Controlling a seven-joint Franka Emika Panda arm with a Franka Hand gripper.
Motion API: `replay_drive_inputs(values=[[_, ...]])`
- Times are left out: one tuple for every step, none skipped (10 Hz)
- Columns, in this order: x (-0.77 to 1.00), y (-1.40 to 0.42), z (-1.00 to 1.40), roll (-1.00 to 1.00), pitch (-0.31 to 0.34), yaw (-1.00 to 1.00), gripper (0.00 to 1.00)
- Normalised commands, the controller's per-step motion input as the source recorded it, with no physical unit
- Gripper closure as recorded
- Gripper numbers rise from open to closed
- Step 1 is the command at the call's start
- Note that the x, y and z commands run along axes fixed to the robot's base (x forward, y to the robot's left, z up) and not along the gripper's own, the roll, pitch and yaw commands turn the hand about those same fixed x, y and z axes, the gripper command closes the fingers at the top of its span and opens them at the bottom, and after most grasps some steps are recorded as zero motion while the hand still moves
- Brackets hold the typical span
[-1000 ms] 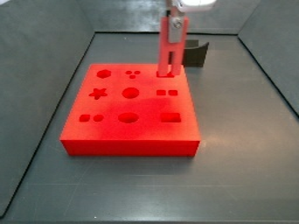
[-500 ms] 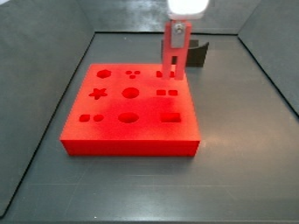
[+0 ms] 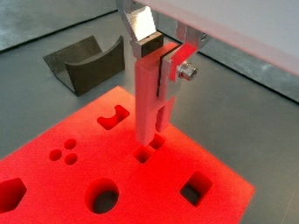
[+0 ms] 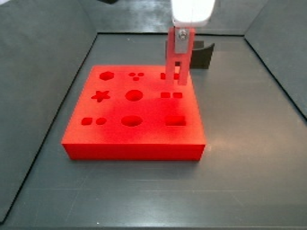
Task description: Insert the double-square object.
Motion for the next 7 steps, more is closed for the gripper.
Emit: replay_drive_inputs(values=[[0.01, 0.00, -0.15, -0.02, -0.009, 0.18, 1.00], [0.00, 0.00, -0.20, -0.01, -0.019, 0.18, 1.00], [0.00, 0.00, -0.22, 0.00, -0.024, 0.19, 1.00], [0.00, 0.00, -0.21, 0.00, -0.037, 0.17, 1.00], [0.00, -0.01, -0.19, 0.00, -0.043, 0.14, 1.00], [0.03, -0.06, -0.17, 0.00, -0.030, 0.10, 1.00], [0.07, -0.09, -0.13, 0.01, 0.000, 0.08, 1.00]])
